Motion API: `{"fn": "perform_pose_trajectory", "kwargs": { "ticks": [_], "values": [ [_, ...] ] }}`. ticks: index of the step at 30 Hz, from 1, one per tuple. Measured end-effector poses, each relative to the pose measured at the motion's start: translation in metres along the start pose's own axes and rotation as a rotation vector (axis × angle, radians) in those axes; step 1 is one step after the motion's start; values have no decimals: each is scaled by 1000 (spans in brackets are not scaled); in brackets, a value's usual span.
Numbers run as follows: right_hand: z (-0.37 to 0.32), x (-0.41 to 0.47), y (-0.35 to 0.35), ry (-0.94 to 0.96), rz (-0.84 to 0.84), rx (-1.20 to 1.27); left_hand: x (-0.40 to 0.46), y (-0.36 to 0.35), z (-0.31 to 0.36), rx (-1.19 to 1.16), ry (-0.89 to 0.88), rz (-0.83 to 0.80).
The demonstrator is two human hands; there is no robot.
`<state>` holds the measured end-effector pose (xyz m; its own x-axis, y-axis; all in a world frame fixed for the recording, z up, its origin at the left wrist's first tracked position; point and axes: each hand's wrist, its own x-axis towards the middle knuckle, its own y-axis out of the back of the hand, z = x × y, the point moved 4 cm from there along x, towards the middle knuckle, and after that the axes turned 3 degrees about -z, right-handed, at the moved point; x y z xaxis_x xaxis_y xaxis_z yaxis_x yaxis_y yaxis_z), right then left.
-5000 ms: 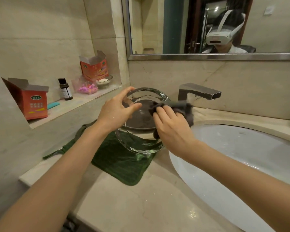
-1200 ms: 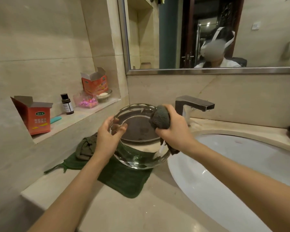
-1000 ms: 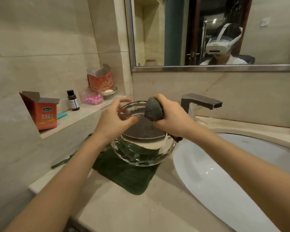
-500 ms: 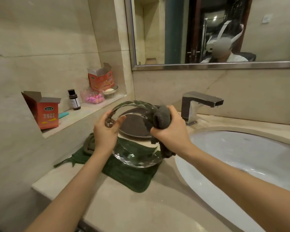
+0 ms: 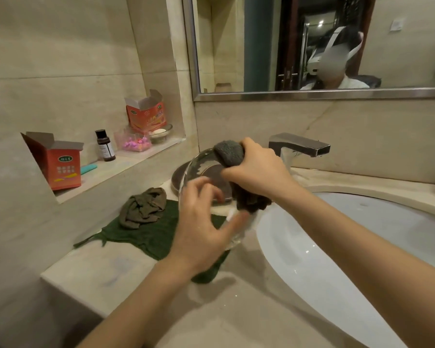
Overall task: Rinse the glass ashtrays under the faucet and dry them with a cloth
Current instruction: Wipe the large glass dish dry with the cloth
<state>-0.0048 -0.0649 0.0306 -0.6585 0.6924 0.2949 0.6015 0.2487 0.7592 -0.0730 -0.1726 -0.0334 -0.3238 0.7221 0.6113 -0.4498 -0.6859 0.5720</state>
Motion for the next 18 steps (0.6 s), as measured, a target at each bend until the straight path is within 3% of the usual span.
{"fn": "perform_pose_trajectory", "kwargs": {
  "ticks": [2, 5, 11, 15, 18],
  "values": [
    [-6, 4, 0, -19, -20, -36, -5, -15, 0, 104, 47, -112],
    [-12, 6, 0, -1, -30, -32, -5, -18, -1, 89, 167, 42],
    [-24, -17, -50, 163, -114, 753, -6, 13, -12, -241, 261, 153],
    [-43, -14, -66, 353, -76, 586, 0, 35, -26, -733, 422, 145],
    [-27, 13, -53, 342, 57, 390, 0, 37, -24, -1153, 406, 39]
  ]
}}
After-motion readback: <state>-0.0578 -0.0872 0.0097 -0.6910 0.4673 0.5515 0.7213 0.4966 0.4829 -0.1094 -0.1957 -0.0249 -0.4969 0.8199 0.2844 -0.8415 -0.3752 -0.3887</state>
